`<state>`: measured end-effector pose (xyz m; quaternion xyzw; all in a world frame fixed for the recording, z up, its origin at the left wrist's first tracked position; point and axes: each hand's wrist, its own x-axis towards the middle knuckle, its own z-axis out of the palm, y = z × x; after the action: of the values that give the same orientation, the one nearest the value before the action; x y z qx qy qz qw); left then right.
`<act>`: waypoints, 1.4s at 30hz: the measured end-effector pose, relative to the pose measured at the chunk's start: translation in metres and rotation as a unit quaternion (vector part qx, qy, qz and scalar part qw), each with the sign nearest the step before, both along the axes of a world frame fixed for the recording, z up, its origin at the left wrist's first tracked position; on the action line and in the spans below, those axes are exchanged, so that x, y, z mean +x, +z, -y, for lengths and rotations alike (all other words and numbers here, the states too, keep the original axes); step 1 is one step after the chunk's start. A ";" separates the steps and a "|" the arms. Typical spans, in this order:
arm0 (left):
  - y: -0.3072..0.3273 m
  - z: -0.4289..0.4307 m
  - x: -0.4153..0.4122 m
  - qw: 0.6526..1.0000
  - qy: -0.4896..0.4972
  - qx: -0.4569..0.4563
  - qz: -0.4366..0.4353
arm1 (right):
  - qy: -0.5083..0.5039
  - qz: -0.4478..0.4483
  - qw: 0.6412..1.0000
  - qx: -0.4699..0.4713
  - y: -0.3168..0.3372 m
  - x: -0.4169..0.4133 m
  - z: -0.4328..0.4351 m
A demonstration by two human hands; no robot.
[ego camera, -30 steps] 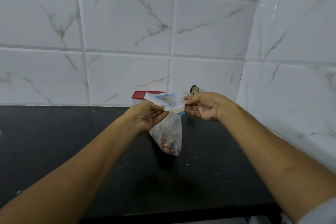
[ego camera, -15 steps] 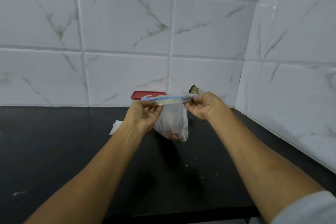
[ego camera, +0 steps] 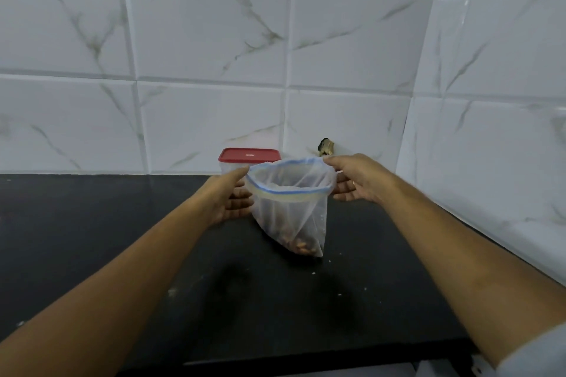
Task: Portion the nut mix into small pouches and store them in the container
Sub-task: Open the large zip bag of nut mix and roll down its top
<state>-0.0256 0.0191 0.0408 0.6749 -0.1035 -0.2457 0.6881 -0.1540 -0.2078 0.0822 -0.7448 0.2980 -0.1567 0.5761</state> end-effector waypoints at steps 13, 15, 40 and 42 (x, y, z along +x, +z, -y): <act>0.028 0.020 -0.004 0.995 -0.036 0.041 0.084 | 0.083 -0.029 0.991 -0.098 0.014 0.020 -0.026; 0.028 0.021 -0.002 0.994 -0.031 0.045 0.090 | 0.054 -0.015 0.994 -0.093 0.014 0.026 -0.027; 0.045 0.048 0.011 0.999 0.034 -0.013 0.041 | 0.075 0.031 0.996 -0.023 0.026 0.064 -0.033; 0.046 0.049 0.012 0.999 0.038 -0.019 0.033 | 0.077 0.032 0.996 -0.016 0.029 0.063 -0.034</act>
<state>-0.0136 -0.0302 0.0866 0.6727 -0.1045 -0.1949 0.7061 -0.0914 -0.1743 0.1116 -0.7691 0.2184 -0.1402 0.5841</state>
